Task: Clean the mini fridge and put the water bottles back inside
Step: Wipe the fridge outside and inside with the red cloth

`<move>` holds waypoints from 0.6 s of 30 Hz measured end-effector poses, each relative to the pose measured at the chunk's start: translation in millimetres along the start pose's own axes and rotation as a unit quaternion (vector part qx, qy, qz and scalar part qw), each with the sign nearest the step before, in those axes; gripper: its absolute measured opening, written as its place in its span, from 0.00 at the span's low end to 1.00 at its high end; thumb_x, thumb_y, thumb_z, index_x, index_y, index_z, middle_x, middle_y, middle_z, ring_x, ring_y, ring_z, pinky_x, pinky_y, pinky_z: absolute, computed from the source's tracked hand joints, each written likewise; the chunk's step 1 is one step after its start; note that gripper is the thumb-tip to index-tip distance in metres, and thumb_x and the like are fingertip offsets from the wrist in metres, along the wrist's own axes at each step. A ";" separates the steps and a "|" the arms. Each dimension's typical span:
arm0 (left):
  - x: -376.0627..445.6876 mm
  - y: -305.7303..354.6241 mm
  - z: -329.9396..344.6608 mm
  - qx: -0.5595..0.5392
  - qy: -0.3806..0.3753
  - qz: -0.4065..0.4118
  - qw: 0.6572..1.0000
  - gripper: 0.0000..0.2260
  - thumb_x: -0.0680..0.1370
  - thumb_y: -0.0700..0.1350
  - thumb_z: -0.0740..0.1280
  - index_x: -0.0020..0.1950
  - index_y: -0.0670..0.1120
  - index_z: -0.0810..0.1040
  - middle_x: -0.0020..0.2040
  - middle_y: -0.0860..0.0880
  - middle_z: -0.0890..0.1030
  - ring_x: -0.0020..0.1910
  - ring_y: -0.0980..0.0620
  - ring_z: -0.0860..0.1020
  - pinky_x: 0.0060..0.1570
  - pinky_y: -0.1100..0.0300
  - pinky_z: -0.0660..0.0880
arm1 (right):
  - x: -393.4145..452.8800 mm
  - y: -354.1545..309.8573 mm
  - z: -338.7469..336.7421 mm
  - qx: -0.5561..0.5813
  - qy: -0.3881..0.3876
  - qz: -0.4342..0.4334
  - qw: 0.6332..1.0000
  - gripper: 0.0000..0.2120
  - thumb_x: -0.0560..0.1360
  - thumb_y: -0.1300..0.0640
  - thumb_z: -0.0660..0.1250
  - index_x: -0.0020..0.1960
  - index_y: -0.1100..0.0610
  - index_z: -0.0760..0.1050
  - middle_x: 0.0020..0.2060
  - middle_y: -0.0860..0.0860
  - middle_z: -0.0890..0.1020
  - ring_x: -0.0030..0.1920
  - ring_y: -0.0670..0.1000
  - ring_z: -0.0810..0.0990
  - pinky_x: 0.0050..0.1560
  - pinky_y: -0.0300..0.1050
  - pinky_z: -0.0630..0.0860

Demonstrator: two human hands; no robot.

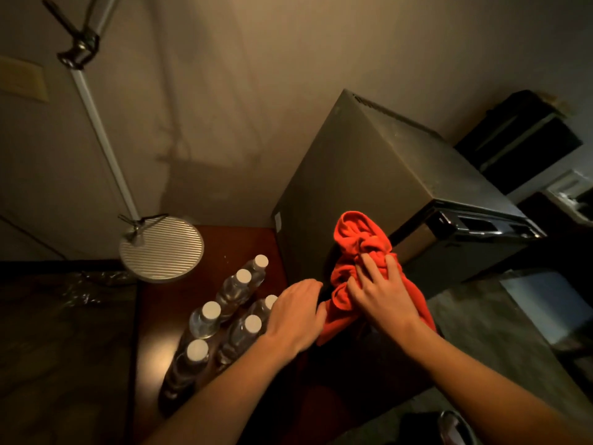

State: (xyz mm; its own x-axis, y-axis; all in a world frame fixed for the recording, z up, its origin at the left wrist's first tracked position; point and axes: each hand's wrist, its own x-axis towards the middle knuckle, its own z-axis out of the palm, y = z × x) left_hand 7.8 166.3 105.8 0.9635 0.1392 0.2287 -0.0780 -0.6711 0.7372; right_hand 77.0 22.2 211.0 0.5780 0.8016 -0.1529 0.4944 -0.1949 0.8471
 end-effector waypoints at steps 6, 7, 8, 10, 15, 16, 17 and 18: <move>-7.1 -21.5 34.0 0.033 -0.008 -0.036 0.999 0.15 0.79 0.49 0.62 0.64 0.46 0.73 0.63 0.49 0.76 0.63 0.50 0.73 0.64 0.57 0.66 | 11.8 -49.3 37.7 0.048 -0.028 -0.052 0.997 0.11 0.64 0.49 0.69 0.44 0.50 0.85 0.44 0.49 0.86 0.59 0.54 0.81 0.55 0.61 0.77; -7.4 -22.8 39.0 0.046 -0.007 -0.037 0.998 0.16 0.78 0.49 0.61 0.65 0.46 0.72 0.64 0.49 0.76 0.63 0.49 0.73 0.65 0.57 0.66 | 12.6 -56.1 43.9 0.062 -0.031 -0.060 0.996 0.11 0.64 0.50 0.68 0.44 0.50 0.85 0.43 0.49 0.86 0.60 0.54 0.81 0.55 0.61 0.77; -7.2 -22.9 43.5 0.057 -0.006 -0.034 0.998 0.18 0.78 0.48 0.61 0.67 0.45 0.72 0.65 0.48 0.75 0.64 0.48 0.72 0.66 0.56 0.65 | 14.3 -62.6 48.6 0.078 -0.034 -0.064 0.994 0.12 0.65 0.50 0.66 0.44 0.50 0.85 0.42 0.48 0.86 0.60 0.54 0.80 0.56 0.61 0.76; -5.1 -21.2 49.6 0.065 0.003 -0.029 0.997 0.21 0.77 0.47 0.62 0.69 0.44 0.71 0.67 0.46 0.74 0.65 0.47 0.72 0.68 0.56 0.65 | 18.9 -75.0 57.5 0.076 -0.033 -0.082 0.993 0.14 0.69 0.51 0.64 0.50 0.49 0.84 0.48 0.47 0.86 0.66 0.54 0.76 0.63 0.63 0.71; 1.6 -21.5 55.2 0.064 0.029 -0.035 0.997 0.24 0.76 0.44 0.63 0.72 0.43 0.69 0.70 0.46 0.72 0.69 0.48 0.70 0.71 0.57 0.62 | 34.0 -110.4 90.8 0.151 -0.127 -0.150 0.969 0.24 0.81 0.57 0.54 0.76 0.56 0.62 0.75 0.54 0.65 0.78 0.59 0.43 0.69 0.68 0.34; 2.7 -22.3 55.2 0.058 0.035 -0.040 0.997 0.23 0.75 0.43 0.64 0.71 0.43 0.70 0.69 0.45 0.73 0.68 0.48 0.70 0.70 0.57 0.62 | 36.4 -116.8 95.4 0.162 -0.119 -0.154 0.967 0.24 0.81 0.56 0.54 0.77 0.56 0.60 0.76 0.53 0.63 0.78 0.59 0.43 0.69 0.67 0.34; 3.8 -23.2 55.0 0.054 0.041 -0.043 0.997 0.23 0.75 0.43 0.64 0.70 0.43 0.71 0.69 0.45 0.74 0.68 0.48 0.70 0.69 0.57 0.63 | 37.3 -123.3 100.6 0.177 -0.117 -0.159 0.964 0.25 0.81 0.56 0.54 0.77 0.55 0.59 0.77 0.52 0.61 0.78 0.58 0.43 0.70 0.67 0.34; 4.3 -24.3 55.0 0.056 0.043 -0.044 0.997 0.22 0.75 0.43 0.64 0.70 0.43 0.71 0.69 0.46 0.73 0.68 0.49 0.70 0.69 0.58 0.63 | 38.2 -129.8 105.4 0.189 -0.116 -0.164 0.961 0.25 0.81 0.56 0.53 0.78 0.55 0.57 0.77 0.52 0.60 0.78 0.57 0.43 0.70 0.67 0.35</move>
State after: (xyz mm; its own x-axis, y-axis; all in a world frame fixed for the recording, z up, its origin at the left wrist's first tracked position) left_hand 27.9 143.1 53.9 0.9396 0.2595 0.2231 0.0398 -0.7303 0.6819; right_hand 103.4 18.6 41.5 0.4584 0.7161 -0.5264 0.8498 -0.1797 0.4956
